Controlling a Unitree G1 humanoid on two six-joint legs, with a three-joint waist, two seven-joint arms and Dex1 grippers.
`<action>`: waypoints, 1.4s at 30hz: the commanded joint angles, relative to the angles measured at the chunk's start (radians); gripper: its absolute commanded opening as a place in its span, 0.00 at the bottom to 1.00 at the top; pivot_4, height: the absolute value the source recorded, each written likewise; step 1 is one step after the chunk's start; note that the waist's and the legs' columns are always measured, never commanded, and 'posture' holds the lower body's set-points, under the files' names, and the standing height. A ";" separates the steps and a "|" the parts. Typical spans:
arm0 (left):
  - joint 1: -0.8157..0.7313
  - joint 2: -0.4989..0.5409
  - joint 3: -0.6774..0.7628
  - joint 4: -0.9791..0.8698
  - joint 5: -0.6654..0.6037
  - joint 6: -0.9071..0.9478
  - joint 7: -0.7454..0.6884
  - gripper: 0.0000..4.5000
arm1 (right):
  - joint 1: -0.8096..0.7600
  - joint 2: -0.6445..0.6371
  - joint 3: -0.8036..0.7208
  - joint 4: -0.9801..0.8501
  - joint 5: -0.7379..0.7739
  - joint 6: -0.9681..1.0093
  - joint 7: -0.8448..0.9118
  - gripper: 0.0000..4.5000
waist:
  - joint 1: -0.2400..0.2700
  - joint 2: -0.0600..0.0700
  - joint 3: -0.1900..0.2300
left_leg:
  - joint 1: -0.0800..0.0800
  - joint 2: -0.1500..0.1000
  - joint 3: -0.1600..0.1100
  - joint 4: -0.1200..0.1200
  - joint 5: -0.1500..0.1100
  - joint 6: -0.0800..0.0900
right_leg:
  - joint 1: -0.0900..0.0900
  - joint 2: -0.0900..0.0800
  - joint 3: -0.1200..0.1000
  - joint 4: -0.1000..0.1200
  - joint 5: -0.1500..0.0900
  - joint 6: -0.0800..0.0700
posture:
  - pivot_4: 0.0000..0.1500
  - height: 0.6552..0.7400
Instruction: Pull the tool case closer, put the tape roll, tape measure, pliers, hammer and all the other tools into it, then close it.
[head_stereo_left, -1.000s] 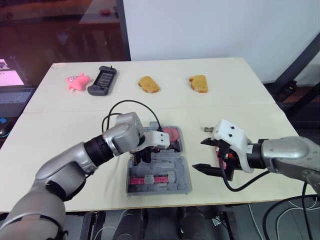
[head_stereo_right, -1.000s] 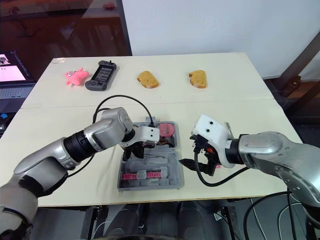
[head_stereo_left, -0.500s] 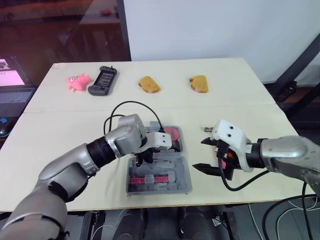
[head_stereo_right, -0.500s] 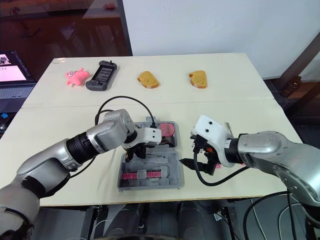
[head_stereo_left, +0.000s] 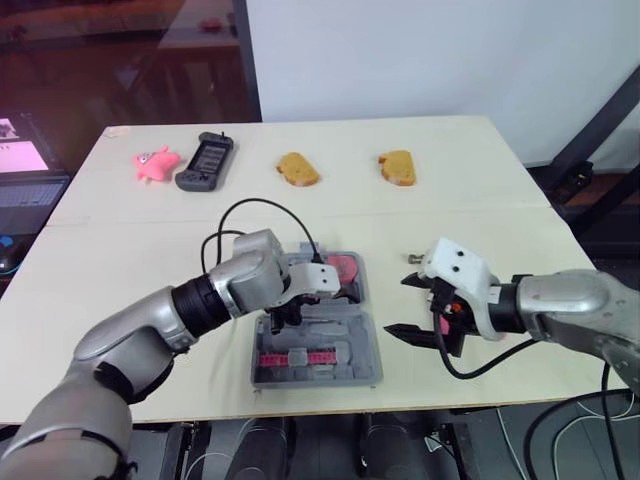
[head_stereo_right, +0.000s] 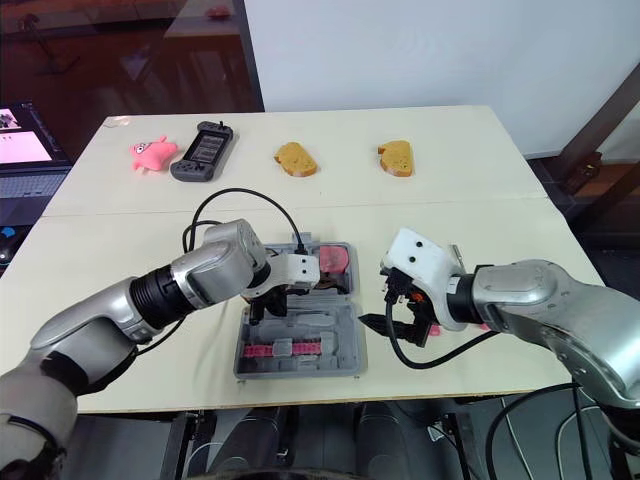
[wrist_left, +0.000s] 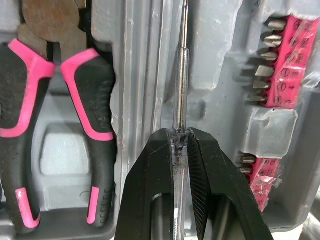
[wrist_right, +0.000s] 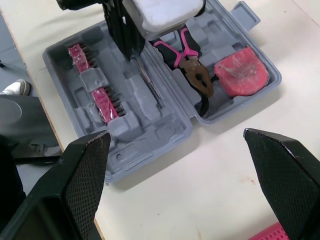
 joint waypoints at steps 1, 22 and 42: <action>-0.040 0.003 -0.009 -0.026 -0.004 -0.012 0.007 0.02 | -0.016 0.004 -0.007 -0.007 -0.013 -0.019 0.003 1.00 | 0.000 0.000 0.000 | 0.000 0.000 0.000 0.000 0.000 0.000 | 0.000 0.000 0.000 0.000 0.000 0.000 | 1.00 1.00; -0.085 -0.010 -0.080 -0.011 0.011 -0.048 0.006 0.02 | -0.021 0.040 0.008 -0.007 -0.049 -0.019 -0.007 1.00 | 0.000 0.000 0.000 | 0.000 0.000 0.000 0.000 0.000 0.000 | 0.000 0.000 0.000 0.000 0.000 0.000 | 1.00 1.00; -0.103 -0.036 -0.101 0.016 0.041 -0.097 0.013 0.02 | -0.020 0.057 0.012 -0.008 -0.069 -0.018 -0.007 1.00 | 0.001 0.000 0.000 | 0.000 0.000 0.000 0.000 0.000 0.000 | 0.000 0.000 0.000 0.000 0.000 0.000 | 1.00 1.00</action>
